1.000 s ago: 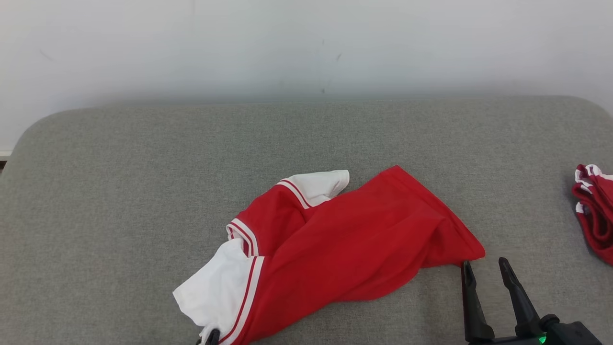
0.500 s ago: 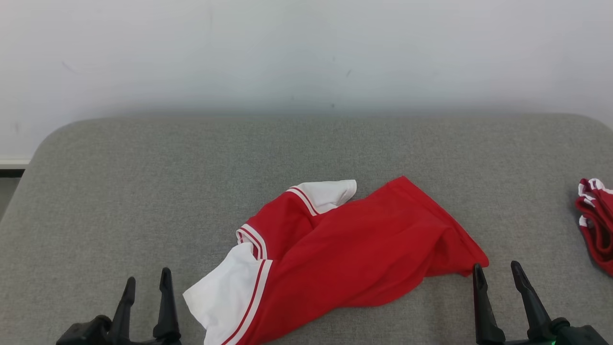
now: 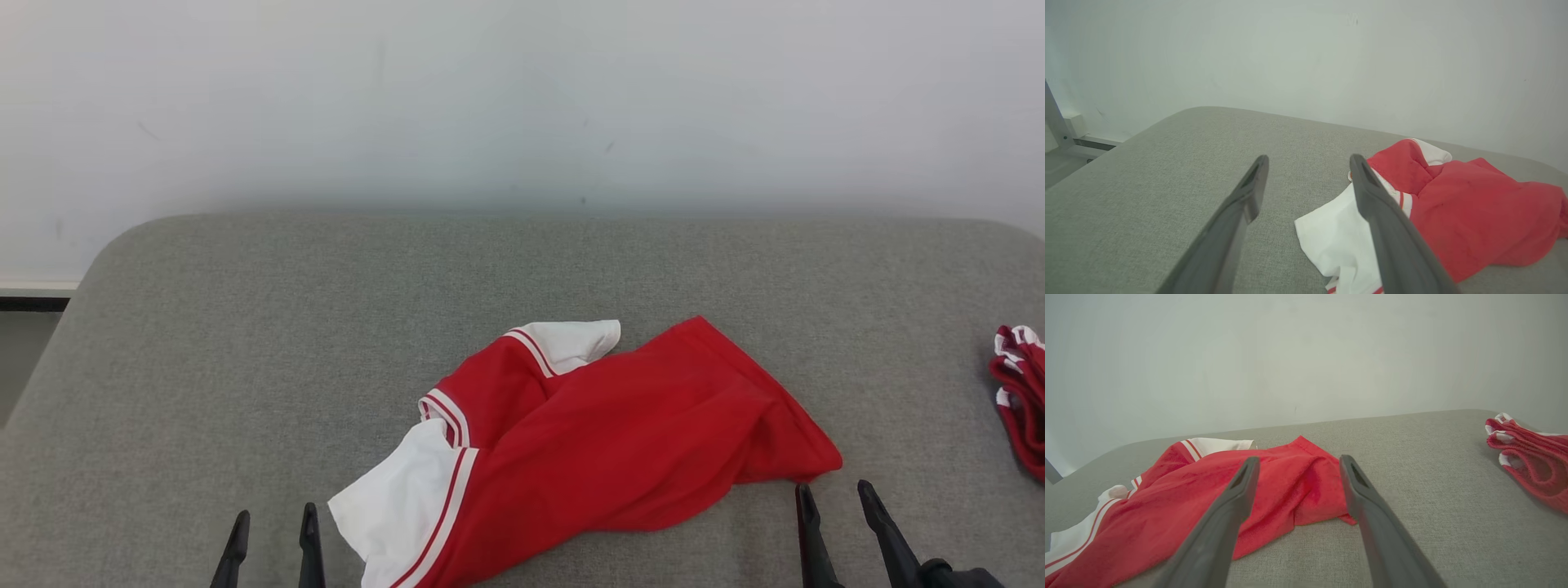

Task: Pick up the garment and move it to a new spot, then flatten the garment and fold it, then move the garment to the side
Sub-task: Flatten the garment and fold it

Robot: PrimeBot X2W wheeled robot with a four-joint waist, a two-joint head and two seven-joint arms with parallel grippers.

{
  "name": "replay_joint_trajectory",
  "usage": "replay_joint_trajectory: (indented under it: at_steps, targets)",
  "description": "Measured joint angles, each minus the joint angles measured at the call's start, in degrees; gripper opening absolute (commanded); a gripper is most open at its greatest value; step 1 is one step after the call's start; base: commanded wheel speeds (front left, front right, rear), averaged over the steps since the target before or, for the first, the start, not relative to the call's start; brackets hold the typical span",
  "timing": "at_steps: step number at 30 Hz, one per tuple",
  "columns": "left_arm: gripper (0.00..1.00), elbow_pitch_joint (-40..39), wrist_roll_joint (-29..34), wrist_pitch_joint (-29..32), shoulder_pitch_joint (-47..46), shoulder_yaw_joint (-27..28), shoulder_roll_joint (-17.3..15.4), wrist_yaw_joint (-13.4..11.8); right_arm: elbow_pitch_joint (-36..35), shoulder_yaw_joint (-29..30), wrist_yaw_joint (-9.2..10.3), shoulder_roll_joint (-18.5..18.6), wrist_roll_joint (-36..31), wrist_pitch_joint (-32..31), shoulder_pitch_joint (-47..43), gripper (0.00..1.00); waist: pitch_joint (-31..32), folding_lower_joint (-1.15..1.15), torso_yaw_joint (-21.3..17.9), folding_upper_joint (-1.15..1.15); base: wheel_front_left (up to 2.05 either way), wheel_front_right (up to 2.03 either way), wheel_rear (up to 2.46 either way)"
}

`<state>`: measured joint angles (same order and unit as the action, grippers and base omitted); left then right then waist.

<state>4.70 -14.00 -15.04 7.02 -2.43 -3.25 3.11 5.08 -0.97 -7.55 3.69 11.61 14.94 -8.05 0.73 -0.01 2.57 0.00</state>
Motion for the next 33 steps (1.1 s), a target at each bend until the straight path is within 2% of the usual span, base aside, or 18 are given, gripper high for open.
replay_joint_trajectory:
  at_steps: [5,15,20,25,33]
  targets:
    - [1.0,-0.3,0.9,0.0,0.0,0.4,0.2,1.0,2.5,-0.3,0.0,2.5,2.5,-5.3,3.0,1.0,-0.2,0.0,1.1,0.0,0.0,0.0,0.0]
    - [1.0,-1.4,0.4,0.0,-1.6,-2.4,0.3,0.8,6.6,0.8,0.0,10.3,11.8,-34.5,19.9,1.0,-3.6,0.01,3.3,0.0,0.0,0.0,0.0]
    - [1.0,-1.8,-0.1,0.0,-3.3,-4.2,0.3,0.4,11.5,4.1,0.0,12.6,14.2,-43.7,28.0,1.0,-6.1,0.02,5.3,0.01,0.0,0.0,0.0]
    - [1.0,-2.7,-0.1,0.0,-4.7,-5.0,0.3,-0.2,16.4,5.6,0.0,14.3,13.3,-49.8,32.7,1.0,-8.7,0.02,8.1,0.01,0.0,0.0,0.0]
    - [1.0,-3.9,-0.4,0.0,-5.9,-5.5,0.3,-0.6,20.8,6.0,0.0,16.4,8.9,-53.0,36.9,1.0,-12.7,0.02,11.9,0.01,0.0,0.0,0.0]
